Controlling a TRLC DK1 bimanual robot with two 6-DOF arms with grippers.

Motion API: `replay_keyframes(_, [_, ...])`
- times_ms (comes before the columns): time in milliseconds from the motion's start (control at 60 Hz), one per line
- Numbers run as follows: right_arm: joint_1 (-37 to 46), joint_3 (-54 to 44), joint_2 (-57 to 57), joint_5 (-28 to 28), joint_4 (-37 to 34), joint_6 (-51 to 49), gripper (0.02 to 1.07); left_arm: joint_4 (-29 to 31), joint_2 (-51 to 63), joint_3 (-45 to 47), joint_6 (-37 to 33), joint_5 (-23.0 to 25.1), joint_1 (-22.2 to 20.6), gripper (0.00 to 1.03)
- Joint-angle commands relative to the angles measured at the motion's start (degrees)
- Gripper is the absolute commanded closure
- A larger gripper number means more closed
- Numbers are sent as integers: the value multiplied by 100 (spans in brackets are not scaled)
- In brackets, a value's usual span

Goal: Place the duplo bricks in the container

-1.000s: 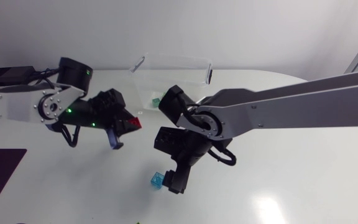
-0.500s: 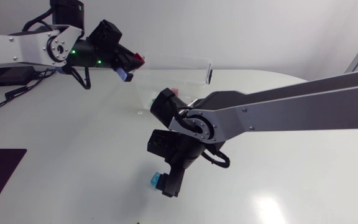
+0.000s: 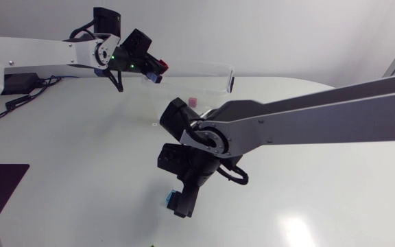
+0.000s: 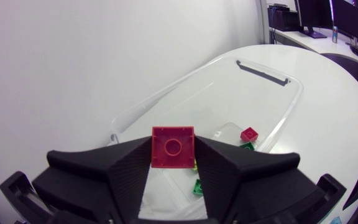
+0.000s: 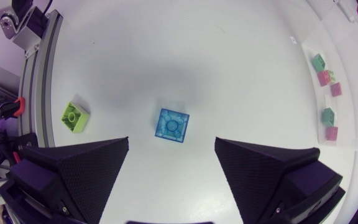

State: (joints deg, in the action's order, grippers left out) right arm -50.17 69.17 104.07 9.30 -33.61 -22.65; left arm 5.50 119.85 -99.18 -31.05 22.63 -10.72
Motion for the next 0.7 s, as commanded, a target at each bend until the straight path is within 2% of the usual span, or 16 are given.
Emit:
replay_keyframes(0, [-36, 185, 184, -42, -102, 95, 7, 30, 47, -76, 117, -4, -62, 14])
replay_keyframes(33, [-36, 211, 210, -51, -102, 95, 7, 22, -67, 39, 117, -4, -62, 5])
replay_keyframes(200, [-133, 326, 298, -139, -138, 139, 7, 22, -902, 838, 117, -4, 26, 5])
replay_keyframes(317, [-186, 484, 456, -376, -278, 235, 7, 241, -1746, 1533, 64, -31, 140, 5])
replay_keyframes(517, [-291, 844, 816, -684, -621, 341, 7, 1454, -2836, 2482, -384, -75, 334, 5])
replay_keyframes(683, [-291, 1037, 983, -684, -832, 437, 7, 1815, -3724, 3554, -727, -286, 343, 5])
